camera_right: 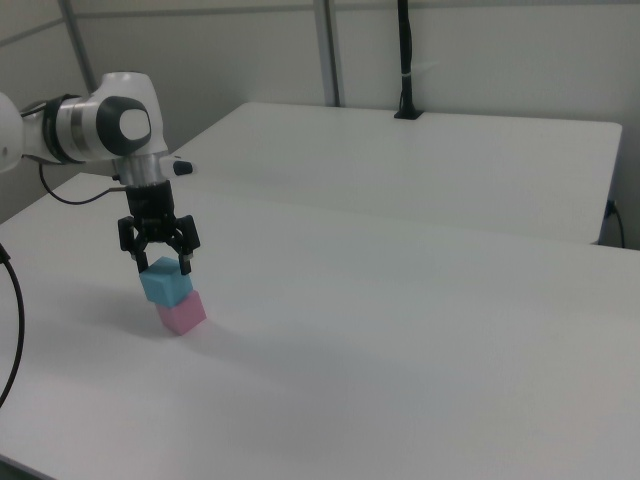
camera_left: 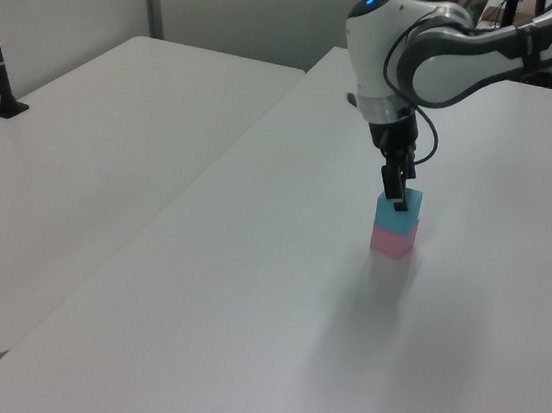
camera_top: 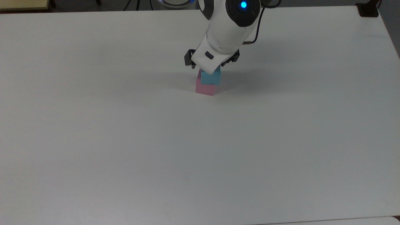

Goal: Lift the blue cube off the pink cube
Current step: 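Close the gripper around the light-blue cube, then lift the light-blue cube off the pink cube and move it aside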

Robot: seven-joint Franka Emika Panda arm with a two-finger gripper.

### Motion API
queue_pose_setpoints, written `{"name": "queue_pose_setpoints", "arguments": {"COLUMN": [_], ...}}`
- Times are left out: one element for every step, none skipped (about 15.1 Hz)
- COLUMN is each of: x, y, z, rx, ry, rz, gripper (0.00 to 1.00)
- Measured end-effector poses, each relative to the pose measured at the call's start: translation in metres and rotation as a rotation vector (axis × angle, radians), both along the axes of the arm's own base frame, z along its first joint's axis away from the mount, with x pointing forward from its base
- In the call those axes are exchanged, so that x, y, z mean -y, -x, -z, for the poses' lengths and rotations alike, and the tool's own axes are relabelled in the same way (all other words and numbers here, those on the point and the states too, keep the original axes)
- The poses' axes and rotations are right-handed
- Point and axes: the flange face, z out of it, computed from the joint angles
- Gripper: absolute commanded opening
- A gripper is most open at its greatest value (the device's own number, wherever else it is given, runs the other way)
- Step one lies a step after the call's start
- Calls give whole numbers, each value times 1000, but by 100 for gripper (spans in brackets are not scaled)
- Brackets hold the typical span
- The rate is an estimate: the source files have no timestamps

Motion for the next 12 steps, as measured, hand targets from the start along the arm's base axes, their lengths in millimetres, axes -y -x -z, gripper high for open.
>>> {"name": "queue_pose_setpoints", "arguments": {"x": [-3, -6, -8, -9, -8, -8, -6, 2, 14, 34, 78, 110], "y": [-2, -3, -4, -4, -4, -4, -5, -6, -9, -15, -25, -29], "z": [6, 11, 15, 17, 17, 15, 11, 4, -5, -18, -36, -42], "rx": [4, 9, 10, 9, 9, 12, 17, 19, 27, 44, 72, 78], "ry": [1, 2, 4, 4, 4, 3, 0, -4, -9, -15, -22, -25], "rz": [1, 3, 3, 2, 2, 3, 3, 2, 5, 13, 39, 49], "gripper": [57, 17, 0, 0, 0, 1, 3, 6, 7, 9, 10, 11]}}
